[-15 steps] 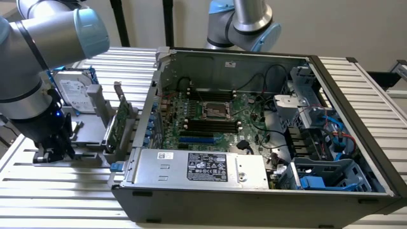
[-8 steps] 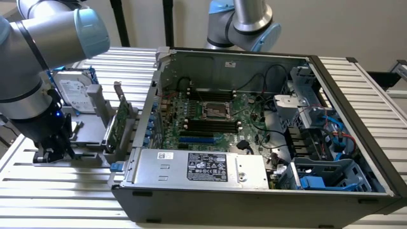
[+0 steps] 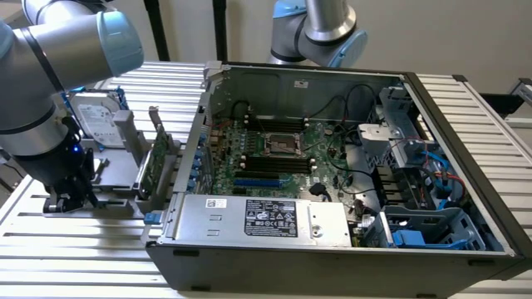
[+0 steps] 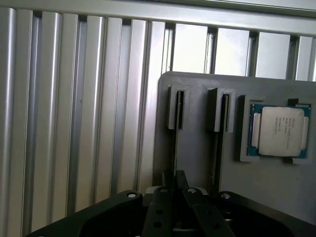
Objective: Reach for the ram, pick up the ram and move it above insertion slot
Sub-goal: 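Pick up the ram and move it above insertion slot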
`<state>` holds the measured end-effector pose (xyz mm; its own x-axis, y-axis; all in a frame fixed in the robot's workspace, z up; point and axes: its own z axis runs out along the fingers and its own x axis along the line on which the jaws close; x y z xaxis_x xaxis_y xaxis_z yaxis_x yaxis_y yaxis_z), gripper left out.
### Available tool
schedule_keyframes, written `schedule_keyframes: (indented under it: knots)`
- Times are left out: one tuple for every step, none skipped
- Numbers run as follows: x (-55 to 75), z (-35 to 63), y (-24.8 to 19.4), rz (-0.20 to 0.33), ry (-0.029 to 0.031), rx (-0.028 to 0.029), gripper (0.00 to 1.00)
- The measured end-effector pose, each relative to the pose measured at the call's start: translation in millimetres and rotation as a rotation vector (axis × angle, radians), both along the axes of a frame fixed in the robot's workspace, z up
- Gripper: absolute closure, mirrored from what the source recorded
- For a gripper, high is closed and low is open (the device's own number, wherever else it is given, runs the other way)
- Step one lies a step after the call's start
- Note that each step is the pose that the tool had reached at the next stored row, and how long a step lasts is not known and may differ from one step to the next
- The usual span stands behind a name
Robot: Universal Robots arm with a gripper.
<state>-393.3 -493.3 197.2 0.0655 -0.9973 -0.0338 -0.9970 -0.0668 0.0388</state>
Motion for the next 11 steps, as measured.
schedule_keyframes:
  knots:
    - [0.3,0.0,0.0,-0.004,0.0002,0.0002,0.87]
    - [0.5,0.0,0.0,-0.009,0.0001,0.0004,0.87]
    - [0.6,0.0,0.0,-0.012,0.0001,0.0007,0.87]
    - [0.8,0.0,0.0,-0.016,0.0001,0.0013,0.87]
    - [0.8,-0.1,0.0,-0.020,0.0000,0.0020,0.87]
    - [0.9,-0.1,0.0,-0.025,0.0000,0.0025,0.87]
    - [0.9,0.0,0.0,-0.030,0.0000,0.0030,0.87]
    - [0.9,0.0,0.0,-0.035,0.0000,0.0033,0.87]
    - [1.0,0.0,0.0,-0.038,0.0000,0.0035,0.87]
    - [1.0,0.0,0.0,-0.039,0.0001,0.0038,0.87]
    - [1.0,0.0,0.0,-0.040,0.0001,0.0041,0.87]
